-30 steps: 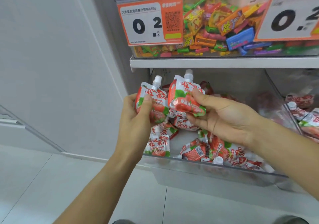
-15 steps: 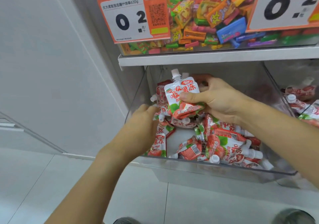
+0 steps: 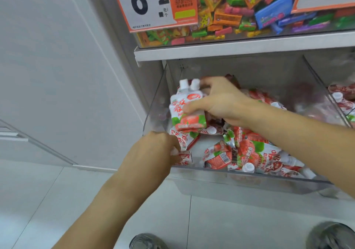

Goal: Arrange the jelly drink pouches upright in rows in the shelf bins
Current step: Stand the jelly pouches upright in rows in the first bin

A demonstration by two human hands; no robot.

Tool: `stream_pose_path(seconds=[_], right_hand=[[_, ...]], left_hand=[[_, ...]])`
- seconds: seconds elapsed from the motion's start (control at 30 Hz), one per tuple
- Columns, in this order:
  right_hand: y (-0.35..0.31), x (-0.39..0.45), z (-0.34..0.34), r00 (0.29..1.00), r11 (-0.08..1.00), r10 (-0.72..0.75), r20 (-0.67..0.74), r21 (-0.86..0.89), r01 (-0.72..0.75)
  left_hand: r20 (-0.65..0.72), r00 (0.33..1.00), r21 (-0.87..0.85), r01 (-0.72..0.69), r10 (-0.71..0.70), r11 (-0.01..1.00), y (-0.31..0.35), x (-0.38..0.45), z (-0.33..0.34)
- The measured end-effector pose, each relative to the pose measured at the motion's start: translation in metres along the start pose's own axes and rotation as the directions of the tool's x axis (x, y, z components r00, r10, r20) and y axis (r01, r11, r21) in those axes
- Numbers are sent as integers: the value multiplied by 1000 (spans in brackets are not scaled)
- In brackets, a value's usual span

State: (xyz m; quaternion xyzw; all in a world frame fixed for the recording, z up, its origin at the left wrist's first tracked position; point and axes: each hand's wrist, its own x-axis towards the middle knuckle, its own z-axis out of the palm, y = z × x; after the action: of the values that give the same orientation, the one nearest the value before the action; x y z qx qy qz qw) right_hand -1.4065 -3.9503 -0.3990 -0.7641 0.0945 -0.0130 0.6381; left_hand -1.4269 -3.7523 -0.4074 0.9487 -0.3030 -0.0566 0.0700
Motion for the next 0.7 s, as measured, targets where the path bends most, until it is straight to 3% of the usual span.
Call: stream_pose_path(seconds=[0.1,0.2,0.37,0.47,0.6,0.63,0.7], right_hand=[[15,-1,26,978,942,-92,186,-303,147],[26,0,38,927,840,-87,364,-473,265],[11,7,19,820,793,84,566,-537,289],[18,20,14,780,837,107,617,-480,265],[9,41,-5,629,922,265,731,-383,56],[5,46,-9,632,920,267,728,-388,57],[4,57,-10,742,892,172,648,-422,162]], left_hand=[[18,999,-158,-36,39,987,-4,-9,-11],[-16,998,-197,-58,56,979,-6,-17,-15],[-285,958,-241,-86,14,967,-6,-16,-19],[-202,977,-211,-106,63,972,-1,-13,-10],[-165,976,-142,-163,139,976,0,-8,3],[-146,979,-115,-161,144,980,-1,-8,4],[-98,985,-36,-148,144,988,-7,-7,9]])
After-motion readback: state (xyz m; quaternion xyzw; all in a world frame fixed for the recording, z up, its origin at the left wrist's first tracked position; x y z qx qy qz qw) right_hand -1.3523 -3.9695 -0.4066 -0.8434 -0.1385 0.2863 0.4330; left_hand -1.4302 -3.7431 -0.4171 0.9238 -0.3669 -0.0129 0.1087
